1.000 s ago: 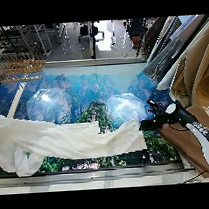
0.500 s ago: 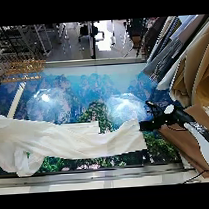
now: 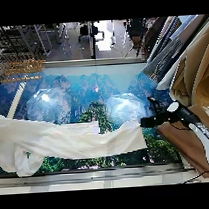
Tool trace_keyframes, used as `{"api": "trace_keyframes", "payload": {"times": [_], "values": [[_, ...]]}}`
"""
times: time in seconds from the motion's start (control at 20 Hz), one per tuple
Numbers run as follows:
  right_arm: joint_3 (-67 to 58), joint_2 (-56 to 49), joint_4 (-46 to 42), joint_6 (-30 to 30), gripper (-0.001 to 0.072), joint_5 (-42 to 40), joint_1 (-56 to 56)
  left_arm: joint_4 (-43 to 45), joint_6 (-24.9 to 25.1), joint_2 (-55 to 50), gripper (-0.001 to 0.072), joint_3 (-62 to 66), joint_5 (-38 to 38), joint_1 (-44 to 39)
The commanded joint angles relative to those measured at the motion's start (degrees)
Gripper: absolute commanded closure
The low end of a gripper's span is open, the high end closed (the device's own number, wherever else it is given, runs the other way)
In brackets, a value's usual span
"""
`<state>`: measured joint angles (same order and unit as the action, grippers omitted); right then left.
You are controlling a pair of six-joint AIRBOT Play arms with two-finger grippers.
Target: Fold the clothes and pants, and hang the long-sleeved shirts on hangers.
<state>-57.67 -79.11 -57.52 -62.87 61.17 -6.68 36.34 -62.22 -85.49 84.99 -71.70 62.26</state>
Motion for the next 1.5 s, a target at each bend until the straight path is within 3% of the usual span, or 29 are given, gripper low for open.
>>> {"api": "trace_keyframes", "payload": {"times": [0.0, 0.1, 0.2, 0.4, 0.55, 0.65, 0.75, 0.85, 1.1, 1.25, 1.45], "values": [[-3.6, 13.2, 1.6, -2.3, 0.0701, -7.6, -0.1, -6.9, 0.0, 4.7, 0.0697, 0.1, 4.5, 0.8], [-7.0, 23.6, -1.1, -5.7, 0.0701, -14.1, -0.1, -21.7, 0.0, 8.8, 0.0698, 0.1, 8.0, 2.9], [-10.2, 33.1, -4.1, -7.7, 0.0701, -19.4, -0.1, -42.6, 0.1, 12.4, 0.0698, 0.1, 9.8, 5.8], [-14.9, 47.3, -8.4, -10.7, 0.0701, -30.2, -0.1, -82.0, 5.7, 16.9, 0.0697, 0.1, 11.9, 11.7], [-18.1, 52.5, -9.6, -11.1, 0.0701, -36.2, -0.1, -96.9, 5.7, 17.8, 0.0698, 0.1, 11.9, 15.2], [-20.6, 53.3, -10.4, -11.0, 0.0701, -36.1, -0.1, -100.3, 7.4, 17.8, 0.0698, 0.1, 11.7, 16.6], [-22.0, 52.7, -10.4, -11.0, 0.0701, -34.6, -0.1, -98.7, 13.6, 17.3, 0.0698, 0.1, 11.7, 17.1], [-22.0, 50.8, -10.2, -11.1, 0.0701, -28.7, -0.1, -91.1, 14.7, 15.8, 0.0698, 0.1, 11.6, 17.0], [-19.8, 40.6, -9.1, -13.6, 0.0701, 1.1, -0.1, -51.1, 12.7, 10.7, 0.0698, -0.1, 7.8, 17.0], [-10.5, 37.3, -8.7, -16.0, 0.0702, -0.4, 0.0, -37.2, 12.8, 6.6, 0.0699, -0.1, 4.9, 16.4], [1.7, 29.4, -7.2, -16.6, 0.0703, -18.0, 2.0, -32.5, 13.2, -1.4, 0.0699, -0.1, 5.8, 12.1]]}}
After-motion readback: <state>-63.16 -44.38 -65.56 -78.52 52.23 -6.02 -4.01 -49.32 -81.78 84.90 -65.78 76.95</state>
